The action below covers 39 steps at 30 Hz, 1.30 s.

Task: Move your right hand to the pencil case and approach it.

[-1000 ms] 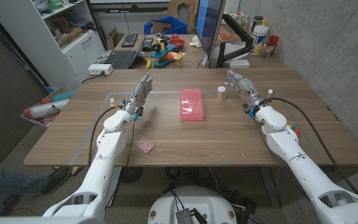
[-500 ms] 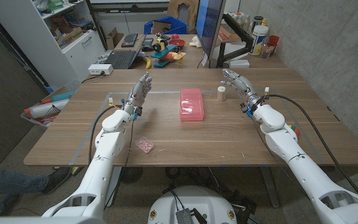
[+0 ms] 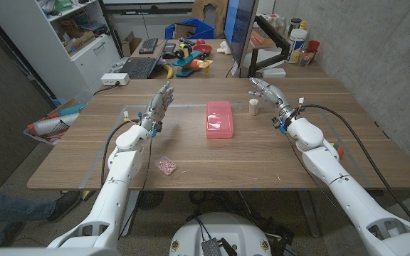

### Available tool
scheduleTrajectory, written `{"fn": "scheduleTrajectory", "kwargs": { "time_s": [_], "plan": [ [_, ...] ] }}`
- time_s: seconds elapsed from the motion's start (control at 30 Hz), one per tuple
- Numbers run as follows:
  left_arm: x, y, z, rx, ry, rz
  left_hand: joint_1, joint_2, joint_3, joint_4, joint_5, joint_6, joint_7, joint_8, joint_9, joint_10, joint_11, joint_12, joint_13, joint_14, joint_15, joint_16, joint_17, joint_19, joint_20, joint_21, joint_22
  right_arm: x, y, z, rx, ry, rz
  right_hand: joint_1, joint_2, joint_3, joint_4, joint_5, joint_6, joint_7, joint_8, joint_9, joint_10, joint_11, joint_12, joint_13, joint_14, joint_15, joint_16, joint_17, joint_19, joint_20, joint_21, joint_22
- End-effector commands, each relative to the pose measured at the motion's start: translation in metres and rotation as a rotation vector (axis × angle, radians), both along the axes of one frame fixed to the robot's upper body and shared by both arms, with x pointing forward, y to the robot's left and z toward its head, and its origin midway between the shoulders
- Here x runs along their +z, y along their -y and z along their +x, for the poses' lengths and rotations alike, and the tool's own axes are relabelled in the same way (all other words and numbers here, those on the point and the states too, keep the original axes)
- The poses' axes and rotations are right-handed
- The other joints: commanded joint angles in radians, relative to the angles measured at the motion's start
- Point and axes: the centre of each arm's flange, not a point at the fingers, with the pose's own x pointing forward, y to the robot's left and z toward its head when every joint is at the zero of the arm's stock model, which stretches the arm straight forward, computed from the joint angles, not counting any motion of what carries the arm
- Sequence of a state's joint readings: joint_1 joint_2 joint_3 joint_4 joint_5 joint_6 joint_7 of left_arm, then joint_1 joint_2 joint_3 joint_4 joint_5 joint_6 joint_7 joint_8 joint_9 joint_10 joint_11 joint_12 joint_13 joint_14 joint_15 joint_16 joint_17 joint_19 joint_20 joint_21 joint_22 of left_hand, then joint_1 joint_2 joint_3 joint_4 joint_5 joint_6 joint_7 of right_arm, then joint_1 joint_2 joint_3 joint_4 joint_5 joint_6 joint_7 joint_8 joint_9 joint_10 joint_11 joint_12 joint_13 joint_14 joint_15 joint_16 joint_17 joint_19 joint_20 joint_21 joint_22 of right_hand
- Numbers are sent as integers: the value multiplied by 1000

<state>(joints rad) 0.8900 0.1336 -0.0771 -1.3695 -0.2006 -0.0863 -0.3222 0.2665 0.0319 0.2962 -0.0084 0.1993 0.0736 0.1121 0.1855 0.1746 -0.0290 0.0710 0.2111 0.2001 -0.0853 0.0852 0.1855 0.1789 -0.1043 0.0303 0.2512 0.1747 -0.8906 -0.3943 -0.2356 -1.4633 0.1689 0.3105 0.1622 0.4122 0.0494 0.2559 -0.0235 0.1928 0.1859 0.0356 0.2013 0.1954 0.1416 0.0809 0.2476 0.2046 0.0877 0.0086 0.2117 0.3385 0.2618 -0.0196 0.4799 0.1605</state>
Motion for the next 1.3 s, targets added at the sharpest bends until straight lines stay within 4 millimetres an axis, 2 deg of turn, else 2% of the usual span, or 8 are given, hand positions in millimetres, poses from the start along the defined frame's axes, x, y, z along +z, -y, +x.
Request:
{"fn": "scheduleTrajectory", "kwargs": {
  "time_s": [0.03,0.3,0.37,0.73,1.0,1.07,1.3],
  "plan": [
    [1,0,0,-2,6,0,6,7,1,-7,0,8,3,5,4,4,-6,4,0,2,-1,4,4,-5,8,-4,2,3,-11,-4,-22,40,-68,0,4,0,-8,8,9,-4,5,-1,11,0,-3,-1,8,0,0,-2,8,2,-5,4],
    [1,2,0,0,5,3,6,8,0,-8,0,12,3,6,4,7,0,5,0,2,-1,4,4,-4,8,-7,2,4,-15,-9,-47,73,-108,1,7,0,-12,9,10,-36,4,-1,1,-6,-14,-2,-16,-1,-9,-10,-22,2,-30,4],
    [1,3,0,1,6,3,6,8,0,-8,0,13,3,6,4,8,-1,5,0,3,-1,5,4,-4,8,-8,2,5,-16,-11,-53,81,-122,0,8,-1,-13,9,11,-45,3,-1,-1,-15,-16,-2,-20,2,-10,-12,-24,4,-35,5],
    [-2,6,0,1,0,2,5,9,-1,-10,-1,17,-1,7,4,9,-8,5,0,6,-6,5,4,-2,9,-12,2,9,-25,-17,-72,117,-199,-4,5,-5,-16,8,16,-63,4,-1,0,-22,-19,-3,-16,-1,-7,-17,-46,16,-54,5],
    [-4,6,-1,4,-4,4,5,10,-1,-11,-1,20,-2,7,4,10,-8,6,-1,6,-7,5,4,-3,13,-15,2,12,-34,-21,-102,147,-264,-11,3,-10,-16,8,17,-77,3,0,9,-35,-21,-3,-6,-7,-4,-26,-90,44,-85,6],
    [-4,6,-1,4,-5,3,5,11,-1,-11,-1,20,-3,7,4,11,-7,6,-1,7,-7,5,4,-3,13,-15,2,13,-35,-22,-113,154,-281,-15,2,-11,-16,8,22,-81,4,0,14,-47,-21,-3,-5,-9,-3,-29,-103,53,-96,6],
    [-4,5,-1,4,-6,6,5,12,-1,-13,-2,23,-5,7,5,13,-11,6,-1,7,-8,5,4,-2,19,-18,2,16,-43,-24,-144,172,-344,-23,2,-15,-16,9,29,-91,5,0,26,-59,-21,-3,13,-14,3,-36,-134,64,-120,7]
  ]
}}
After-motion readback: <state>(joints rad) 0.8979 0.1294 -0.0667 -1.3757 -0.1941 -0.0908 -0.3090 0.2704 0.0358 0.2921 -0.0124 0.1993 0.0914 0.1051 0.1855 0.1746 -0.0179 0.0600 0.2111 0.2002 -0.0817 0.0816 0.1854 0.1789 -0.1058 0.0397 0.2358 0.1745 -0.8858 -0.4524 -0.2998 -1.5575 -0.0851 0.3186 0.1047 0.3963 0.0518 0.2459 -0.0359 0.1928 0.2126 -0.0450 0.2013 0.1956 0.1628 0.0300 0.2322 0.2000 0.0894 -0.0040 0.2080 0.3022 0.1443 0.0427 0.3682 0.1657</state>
